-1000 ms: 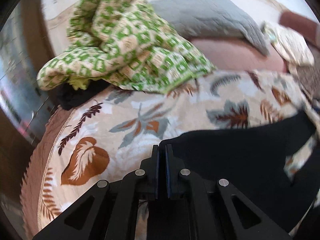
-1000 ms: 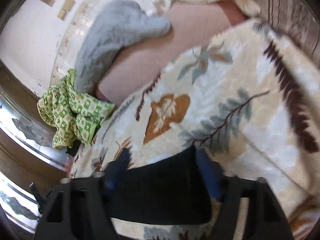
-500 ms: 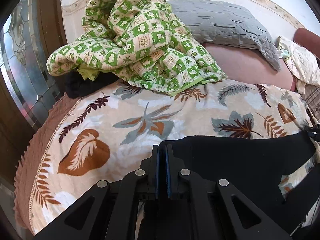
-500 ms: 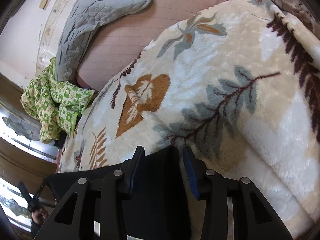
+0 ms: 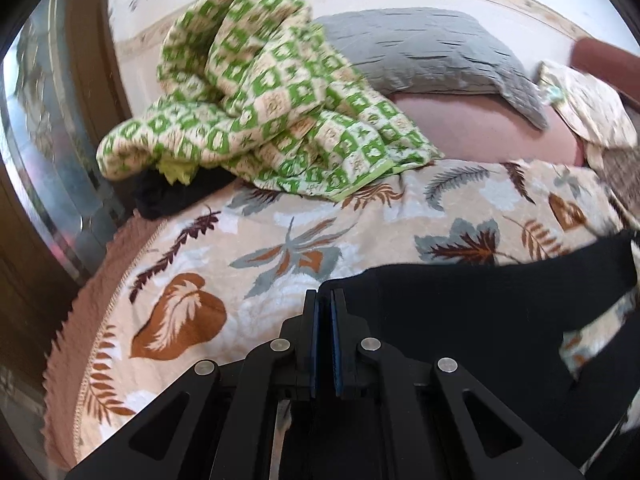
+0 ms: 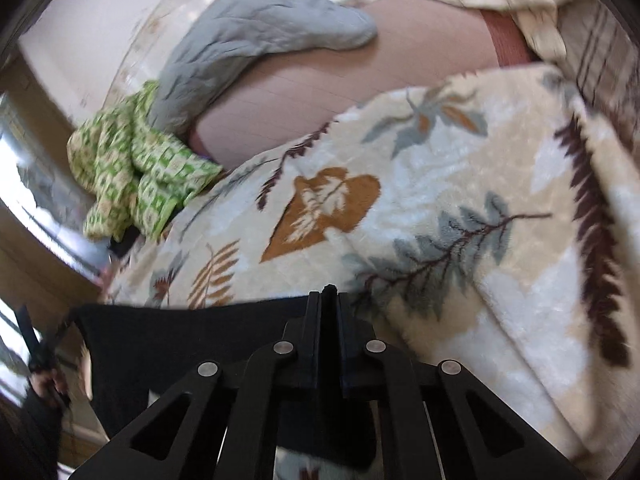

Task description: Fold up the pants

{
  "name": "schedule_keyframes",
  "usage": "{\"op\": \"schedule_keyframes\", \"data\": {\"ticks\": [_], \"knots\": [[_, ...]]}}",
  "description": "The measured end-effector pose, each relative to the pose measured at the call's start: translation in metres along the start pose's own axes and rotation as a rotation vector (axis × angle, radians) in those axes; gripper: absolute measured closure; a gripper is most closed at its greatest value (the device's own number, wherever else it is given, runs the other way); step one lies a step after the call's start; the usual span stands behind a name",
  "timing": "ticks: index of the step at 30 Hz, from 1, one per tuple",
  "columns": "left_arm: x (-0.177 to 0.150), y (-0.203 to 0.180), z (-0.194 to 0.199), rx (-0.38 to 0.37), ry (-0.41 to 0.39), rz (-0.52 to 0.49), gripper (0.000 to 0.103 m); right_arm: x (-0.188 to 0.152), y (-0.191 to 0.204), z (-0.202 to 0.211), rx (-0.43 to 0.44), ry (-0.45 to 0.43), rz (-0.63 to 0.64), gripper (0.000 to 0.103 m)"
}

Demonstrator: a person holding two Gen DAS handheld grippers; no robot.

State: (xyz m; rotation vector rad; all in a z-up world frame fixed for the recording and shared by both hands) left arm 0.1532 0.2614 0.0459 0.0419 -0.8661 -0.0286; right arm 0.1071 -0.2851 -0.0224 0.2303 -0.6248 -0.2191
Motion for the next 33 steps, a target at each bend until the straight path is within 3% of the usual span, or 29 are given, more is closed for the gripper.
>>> {"op": "schedule_keyframes", "data": {"ticks": [8,12,14,18,20,22,24,26,28,30,33], "knots": [[-0.068,0.006,0.061,0.043,-0.097,-0.119,0.099,-0.047,0.048,0.079,-0.013,0.017,0.278,0.098],[-0.112,0.022,0.087,0.022,-0.081,-0.08,0.099,-0.092,0.058,0.108,-0.001,0.075,0.361,0.098],[-0.138,0.036,0.094,-0.003,-0.035,-0.009,0.093,-0.124,0.062,0.113,0.031,0.157,0.443,0.094],[-0.185,0.072,0.101,-0.096,0.108,0.299,0.084,-0.155,0.047,0.115,-0.062,0.241,0.491,0.079],[-0.195,0.085,0.114,-0.176,0.109,0.471,0.068,-0.153,0.04,0.129,-0.068,0.196,0.459,0.072],[-0.198,0.094,0.125,-0.26,0.092,0.622,0.059,-0.145,0.033,0.145,-0.053,0.122,0.402,0.053],[-0.198,0.106,0.134,-0.379,0.061,0.83,0.054,-0.135,0.027,0.161,-0.055,0.041,0.34,0.043],[-0.208,0.117,0.136,-0.484,0.06,1.055,0.05,-0.126,0.025,0.171,-0.05,-0.024,0.293,0.043],[-0.215,0.118,0.129,-0.55,0.099,1.21,0.05,-0.117,0.029,0.174,-0.034,-0.052,0.272,0.043],[-0.215,0.113,0.117,-0.608,0.156,1.262,0.051,-0.114,0.033,0.174,-0.031,-0.063,0.275,0.043],[-0.214,0.112,0.108,-0.608,0.174,1.268,0.052,-0.115,0.035,0.167,-0.038,-0.038,0.288,0.043]]}}
Point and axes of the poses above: each gripper's, at about its wrist camera, not at the fingertips, and z roughly against the way its jaws point, y to its left, x to its top, the point moved 5 cm from there along -z, roughly the way its jaws point, and after that the axes turned 7 degrees about z, right-handed, at the moved point
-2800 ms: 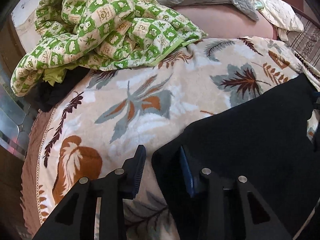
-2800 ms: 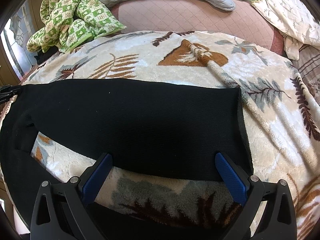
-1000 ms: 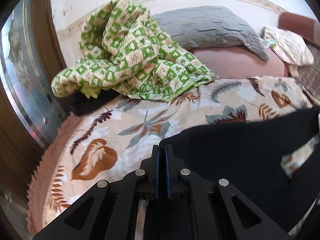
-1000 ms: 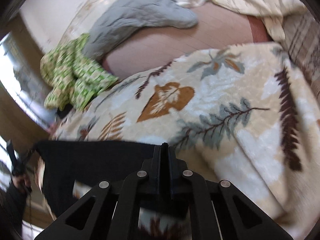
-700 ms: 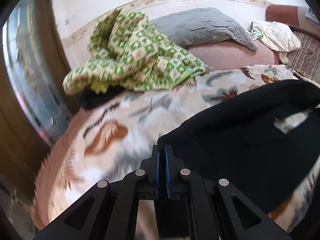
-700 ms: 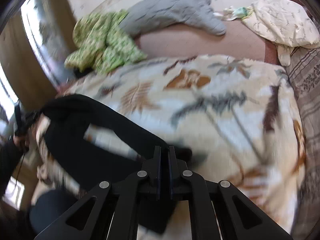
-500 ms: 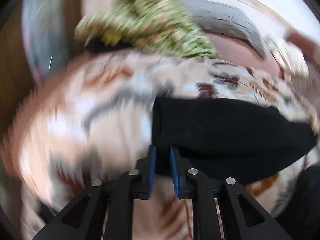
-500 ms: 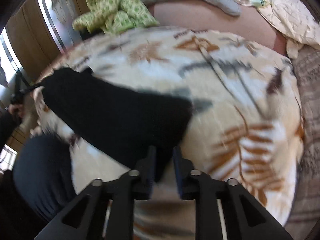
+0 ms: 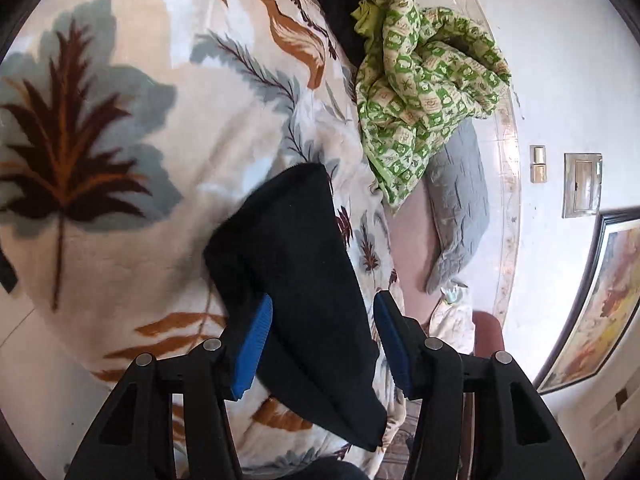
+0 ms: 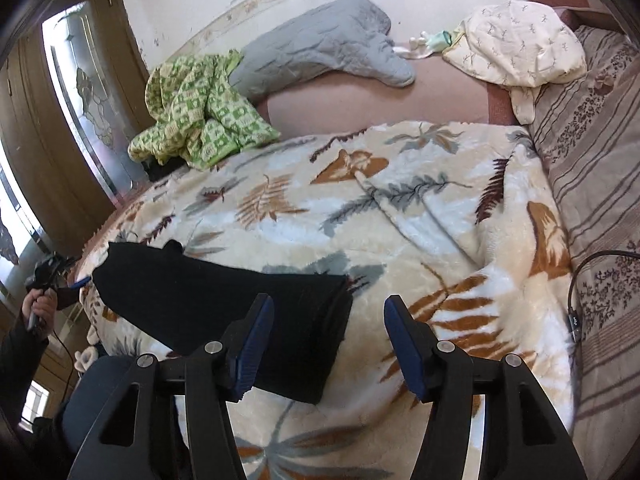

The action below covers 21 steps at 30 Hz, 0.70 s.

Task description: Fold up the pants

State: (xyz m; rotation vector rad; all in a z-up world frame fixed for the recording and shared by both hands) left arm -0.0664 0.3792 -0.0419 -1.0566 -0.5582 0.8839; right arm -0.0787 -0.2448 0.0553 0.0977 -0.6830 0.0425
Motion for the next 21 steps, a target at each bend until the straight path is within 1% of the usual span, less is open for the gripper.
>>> {"op": "schedule_keyframes", "data": {"ticks": [2,5,6,7,9,13,17,19,21], "knots": [[0.007,0.002,-0.004,0.026,-0.012,-0.009,0.052,-0.002,0.004,-0.006,0.002,0.021,0.016,0.043],[0.015,0.015,-0.007,0.069,-0.032,0.032,0.052,-0.004,0.008,-0.008,0.008,0.027,0.036,0.043],[0.015,0.019,-0.006,0.072,-0.036,0.047,0.053,-0.004,0.008,-0.008,0.008,0.026,0.036,0.043],[0.015,0.021,-0.006,0.071,-0.039,0.051,0.055,-0.004,0.008,-0.008,0.007,0.025,0.034,0.043],[0.015,0.022,-0.003,0.07,-0.054,0.044,0.055,-0.004,0.007,-0.008,0.008,0.025,0.03,0.043],[0.017,0.017,-0.011,0.056,-0.076,0.025,0.056,-0.004,0.009,-0.012,0.009,0.032,0.038,0.043],[0.018,0.019,-0.023,0.046,-0.082,0.051,0.055,-0.003,0.009,-0.01,0.0,0.024,0.03,0.043],[0.017,0.019,-0.027,0.039,-0.092,0.057,0.055,-0.002,0.006,-0.006,0.0,0.006,-0.006,0.043],[0.014,0.02,-0.029,0.042,-0.095,0.047,0.057,-0.002,0.001,0.0,-0.001,-0.024,-0.084,0.043]]}}
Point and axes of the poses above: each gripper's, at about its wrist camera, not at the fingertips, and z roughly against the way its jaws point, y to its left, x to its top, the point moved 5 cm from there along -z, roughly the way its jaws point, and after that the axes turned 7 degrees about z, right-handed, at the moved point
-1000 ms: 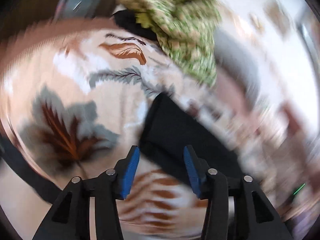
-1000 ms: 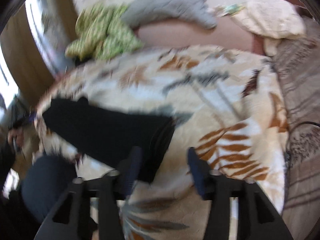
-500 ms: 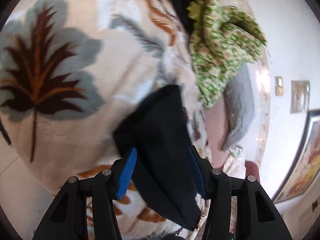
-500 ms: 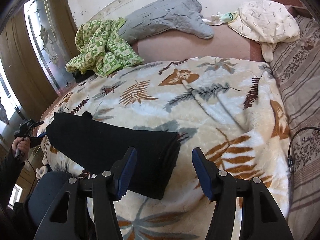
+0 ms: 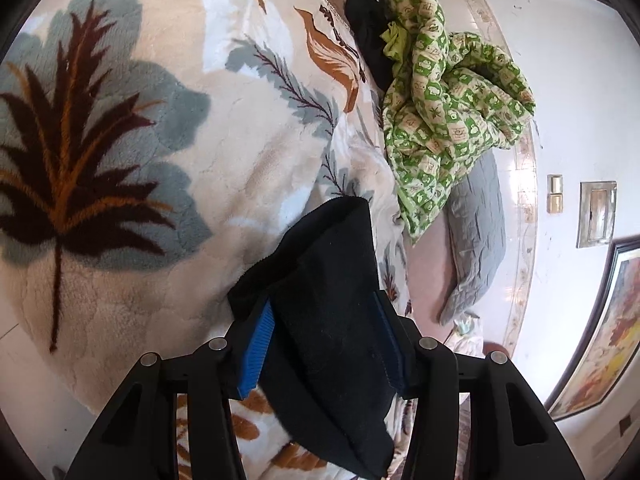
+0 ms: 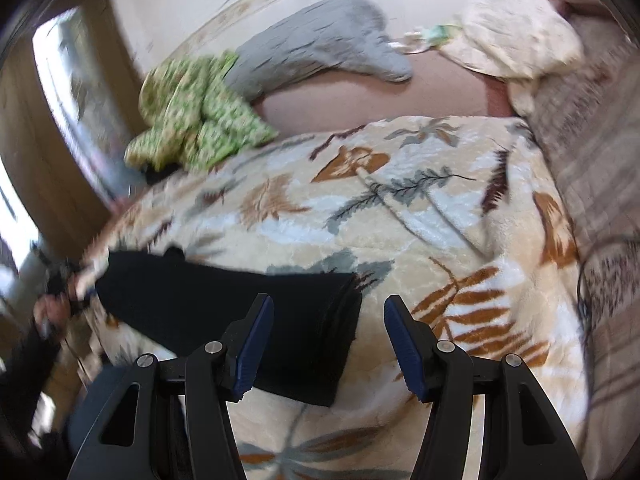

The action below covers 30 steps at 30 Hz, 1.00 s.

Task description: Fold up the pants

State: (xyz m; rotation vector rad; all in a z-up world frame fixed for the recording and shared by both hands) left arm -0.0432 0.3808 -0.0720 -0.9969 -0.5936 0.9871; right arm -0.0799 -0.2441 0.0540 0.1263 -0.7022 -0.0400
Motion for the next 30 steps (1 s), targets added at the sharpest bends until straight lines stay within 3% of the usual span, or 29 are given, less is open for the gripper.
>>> {"op": "schedule_keyframes", "data": {"ticks": [3,5,8,14,21,23,25,26,30], "knots": [[-0.003,-0.003,-0.004,0.016,-0.001,-0.039,0.067,-0.007,-0.012,0.009,0.069,-0.051,-0.203,0.042],[-0.006,-0.005,-0.006,0.015,0.008,-0.058,0.075,-0.022,-0.021,0.009,0.188,-0.075,-0.405,0.042],[-0.01,-0.013,-0.009,0.03,0.003,-0.107,0.079,-0.046,-0.023,-0.008,0.293,-0.022,-0.579,0.042],[-0.019,-0.036,-0.006,0.06,-0.042,-0.246,0.094,-0.068,-0.013,-0.037,0.414,0.087,-0.701,0.042],[-0.019,-0.03,-0.011,0.085,-0.023,-0.22,0.091,-0.073,-0.021,-0.06,0.345,0.133,-0.742,0.043],[-0.017,-0.027,-0.011,0.085,-0.018,-0.203,0.091,-0.069,-0.017,-0.065,0.344,0.136,-0.722,0.048],[-0.016,-0.027,-0.011,0.089,-0.018,-0.201,0.094,-0.064,-0.014,-0.068,0.296,0.136,-0.667,0.098],[-0.016,-0.028,-0.01,0.098,-0.021,-0.206,0.099,-0.063,-0.011,-0.069,0.274,0.145,-0.63,0.1],[-0.015,-0.039,0.0,0.105,-0.015,-0.208,0.1,-0.054,-0.01,-0.051,0.227,0.094,-0.564,0.1]]}}
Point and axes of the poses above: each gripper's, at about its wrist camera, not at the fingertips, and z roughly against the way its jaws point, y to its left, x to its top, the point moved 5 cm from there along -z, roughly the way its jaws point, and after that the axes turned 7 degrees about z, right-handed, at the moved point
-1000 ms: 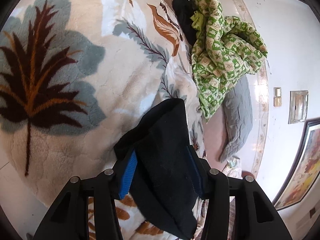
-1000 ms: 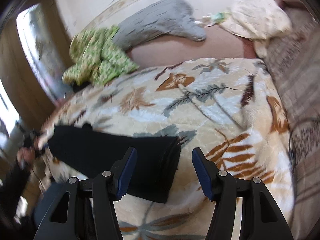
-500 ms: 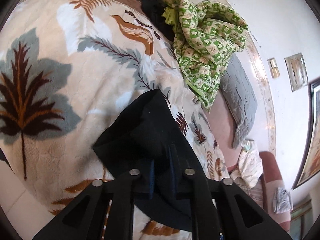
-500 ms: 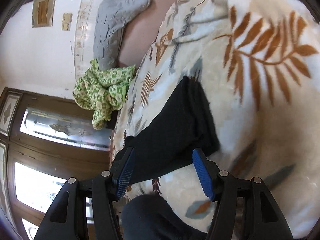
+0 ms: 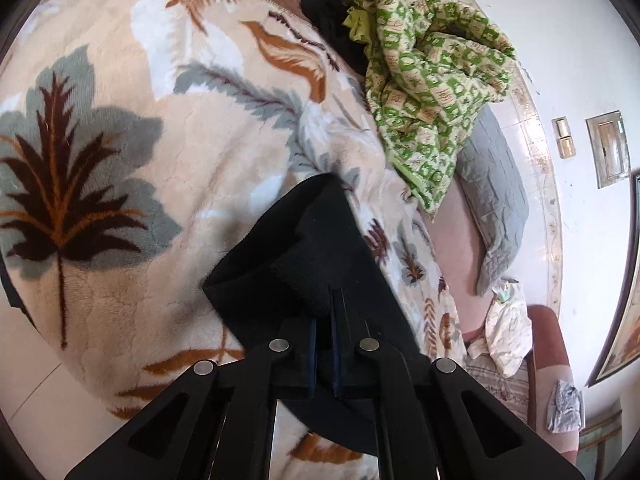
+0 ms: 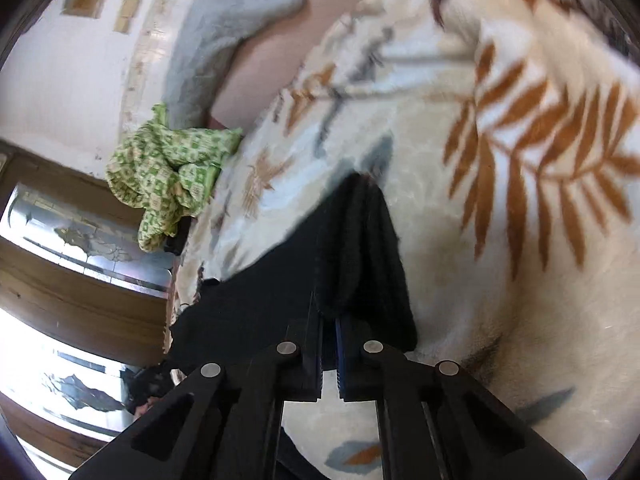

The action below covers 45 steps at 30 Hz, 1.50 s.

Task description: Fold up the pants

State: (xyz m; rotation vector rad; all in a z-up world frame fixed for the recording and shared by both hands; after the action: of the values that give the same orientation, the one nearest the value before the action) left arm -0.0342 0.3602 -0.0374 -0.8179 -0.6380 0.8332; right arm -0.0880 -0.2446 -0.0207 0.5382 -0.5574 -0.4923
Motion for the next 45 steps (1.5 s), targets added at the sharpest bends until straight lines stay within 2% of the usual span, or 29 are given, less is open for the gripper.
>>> {"op": "schedule_keyframes", "data": {"ticks": [3,7,9,12,15,19,20,21,23,25,27,28,29,31,32,33,35,36,37,40,42,43,45], "knots": [[-0.001,-0.006,0.01,-0.008,0.006,-0.018,0.1,0.0,-0.003,0.014,-0.014,-0.025,0.006,0.1],[-0.002,0.02,-0.005,0.058,0.045,0.021,0.1,-0.009,-0.015,0.001,-0.064,0.051,-0.011,0.1],[-0.003,0.025,-0.005,0.052,0.043,0.03,0.1,-0.009,-0.013,0.0,-0.07,0.055,0.001,0.1],[-0.003,0.022,-0.002,0.046,0.035,0.007,0.1,-0.009,-0.013,0.003,-0.062,0.044,-0.005,0.1],[-0.005,0.024,-0.009,0.081,0.042,-0.042,0.098,-0.014,-0.02,-0.005,-0.093,0.083,-0.011,0.1],[-0.006,0.022,-0.003,0.084,0.024,-0.054,0.092,-0.014,-0.021,0.0,-0.105,0.073,-0.009,0.096],[-0.006,0.021,0.002,0.101,0.008,-0.06,0.09,-0.012,-0.022,0.004,-0.13,0.054,-0.005,0.094],[-0.004,0.019,0.008,0.128,-0.022,-0.08,0.089,-0.009,-0.022,0.01,-0.159,0.028,-0.002,0.086],[-0.002,0.012,0.027,0.22,-0.129,-0.144,0.086,0.0,-0.018,0.027,-0.299,-0.059,0.048,0.084],[-0.006,-0.011,0.05,0.314,-0.314,-0.267,0.085,0.013,0.011,0.038,-0.4,-0.149,0.206,0.084],[-0.019,-0.04,0.057,0.3,-0.402,-0.393,0.081,0.016,0.047,0.028,-0.412,-0.181,0.379,0.083],[-0.026,-0.053,0.053,0.28,-0.403,-0.442,0.076,0.014,0.072,0.012,-0.415,-0.169,0.514,0.082],[-0.036,-0.067,0.043,0.247,-0.375,-0.501,0.075,0.011,0.083,-0.001,-0.416,-0.147,0.589,0.081],[-0.051,-0.078,0.015,0.194,-0.292,-0.564,0.075,0.008,0.092,-0.033,-0.437,-0.073,0.67,0.081],[-0.053,-0.075,0.005,0.218,-0.284,-0.57,0.076,0.008,0.084,-0.05,-0.483,-0.033,0.671,0.081],[-0.053,-0.066,-0.004,0.262,-0.281,-0.566,0.076,0.008,0.077,-0.058,-0.495,0.001,0.659,0.081],[-0.051,-0.034,-0.021,0.319,-0.235,-0.493,0.079,0.005,0.046,-0.075,-0.538,0.1,0.588,0.081],[-0.052,-0.022,-0.022,0.314,-0.23,-0.469,0.085,0.003,0.04,-0.072,-0.503,0.073,0.565,0.081],[-0.056,-0.015,-0.015,0.277,-0.271,-0.494,0.087,0.005,0.038,-0.068,-0.483,0.06,0.535,0.081],[-0.062,-0.017,-0.01,0.279,-0.28,-0.538,0.087,0.007,0.056,-0.063,-0.499,0.043,0.545,0.078],[-0.063,-0.018,-0.012,0.285,-0.274,-0.541,0.087,0.01,0.104,-0.071,-0.378,-0.016,0.629,0.078],[-0.063,-0.018,-0.012,0.285,-0.274,-0.533,0.087,0.007,0.133,-0.078,-0.289,-0.03,0.7,0.077],[-0.066,-0.016,-0.011,0.292,-0.285,-0.535,0.087,-0.009,0.192,-0.104,-0.125,0.003,0.862,0.074]]}}
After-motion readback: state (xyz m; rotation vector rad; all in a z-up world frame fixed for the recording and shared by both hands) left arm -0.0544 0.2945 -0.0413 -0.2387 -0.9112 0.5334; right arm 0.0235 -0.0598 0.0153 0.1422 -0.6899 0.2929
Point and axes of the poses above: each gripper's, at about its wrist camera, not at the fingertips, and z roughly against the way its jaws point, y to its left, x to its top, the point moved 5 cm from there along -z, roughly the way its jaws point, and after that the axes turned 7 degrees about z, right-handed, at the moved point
